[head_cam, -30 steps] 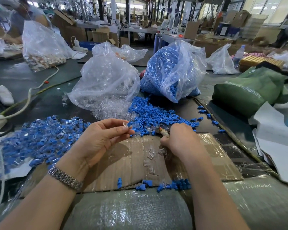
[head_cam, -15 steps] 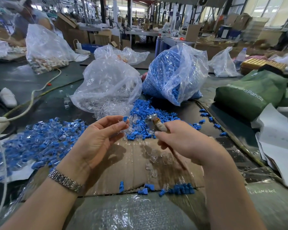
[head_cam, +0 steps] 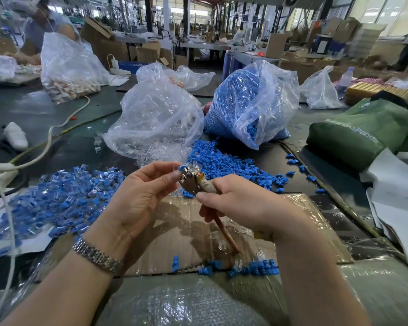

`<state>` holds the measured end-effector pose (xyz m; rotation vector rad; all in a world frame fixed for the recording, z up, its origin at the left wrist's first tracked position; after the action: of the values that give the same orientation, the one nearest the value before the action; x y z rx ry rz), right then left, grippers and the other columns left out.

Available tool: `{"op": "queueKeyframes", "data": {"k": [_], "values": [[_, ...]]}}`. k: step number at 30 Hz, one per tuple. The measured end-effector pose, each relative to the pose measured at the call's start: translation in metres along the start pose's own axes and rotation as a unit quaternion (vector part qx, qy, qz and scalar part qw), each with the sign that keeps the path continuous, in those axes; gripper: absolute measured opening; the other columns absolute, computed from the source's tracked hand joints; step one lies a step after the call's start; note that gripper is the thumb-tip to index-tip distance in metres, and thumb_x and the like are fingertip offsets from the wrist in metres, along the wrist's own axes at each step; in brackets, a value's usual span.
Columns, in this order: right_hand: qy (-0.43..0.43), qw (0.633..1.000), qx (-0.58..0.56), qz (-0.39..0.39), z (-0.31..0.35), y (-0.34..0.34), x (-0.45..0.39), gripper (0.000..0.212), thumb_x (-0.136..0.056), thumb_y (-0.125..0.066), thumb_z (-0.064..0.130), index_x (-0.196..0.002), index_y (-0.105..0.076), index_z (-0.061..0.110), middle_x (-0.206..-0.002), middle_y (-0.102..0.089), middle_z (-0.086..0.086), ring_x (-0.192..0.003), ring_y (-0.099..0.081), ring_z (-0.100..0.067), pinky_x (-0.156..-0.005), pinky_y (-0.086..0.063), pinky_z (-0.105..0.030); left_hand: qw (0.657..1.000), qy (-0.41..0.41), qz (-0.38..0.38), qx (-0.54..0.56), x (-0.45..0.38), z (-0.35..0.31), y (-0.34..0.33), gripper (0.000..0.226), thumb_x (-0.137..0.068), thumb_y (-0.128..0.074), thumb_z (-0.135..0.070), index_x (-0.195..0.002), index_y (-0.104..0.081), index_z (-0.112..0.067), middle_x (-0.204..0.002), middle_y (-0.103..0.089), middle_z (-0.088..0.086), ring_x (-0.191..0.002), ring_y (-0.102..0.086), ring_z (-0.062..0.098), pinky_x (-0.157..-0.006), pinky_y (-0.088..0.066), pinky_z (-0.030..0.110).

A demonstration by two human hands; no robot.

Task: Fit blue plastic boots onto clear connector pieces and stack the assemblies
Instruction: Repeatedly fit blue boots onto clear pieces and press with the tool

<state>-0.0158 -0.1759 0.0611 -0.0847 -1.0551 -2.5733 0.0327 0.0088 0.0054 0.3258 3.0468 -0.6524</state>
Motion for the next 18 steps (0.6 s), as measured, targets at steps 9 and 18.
{"op": "queueKeyframes", "data": {"k": [9, 18], "values": [[-0.002, 0.999, -0.046, 0.002, -0.014, -0.006, -0.007, 0.032, -0.105, -0.052, 0.037, -0.091, -0.061, 0.009, -0.084, -0.076, -0.006, -0.078, -0.074, -0.023, -0.087, -0.058, -0.048, 0.999, -0.012, 0.011, -0.04, 0.002, 0.004, -0.004, 0.03, -0.063, -0.084, -0.02, -0.092, -0.08, -0.014, -0.104, -0.075, 0.01, -0.1, -0.069, 0.019, -0.088, -0.056, 0.029], [-0.001, 0.998, -0.024, -0.05, -0.015, -0.02, -0.013, 0.049, -0.104, -0.047, 0.053, -0.077, -0.053, 0.012, -0.064, -0.061, -0.005, -0.053, -0.06, -0.02, -0.062, -0.055, -0.044, 0.992, -0.027, -0.018, -0.122, 0.006, 0.002, -0.006, 0.022, -0.071, -0.077, -0.02, -0.093, -0.081, -0.018, -0.106, -0.076, 0.012, -0.104, -0.069, 0.025, -0.099, -0.051, 0.04]]}}
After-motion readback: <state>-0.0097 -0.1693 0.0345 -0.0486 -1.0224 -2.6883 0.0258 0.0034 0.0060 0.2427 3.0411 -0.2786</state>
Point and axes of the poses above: each hand's wrist, its own x-axis away from the middle knuckle, its own y-axis out of the back of the hand, z = x × y, the point moved 3 cm from there along -x, towards the middle knuckle
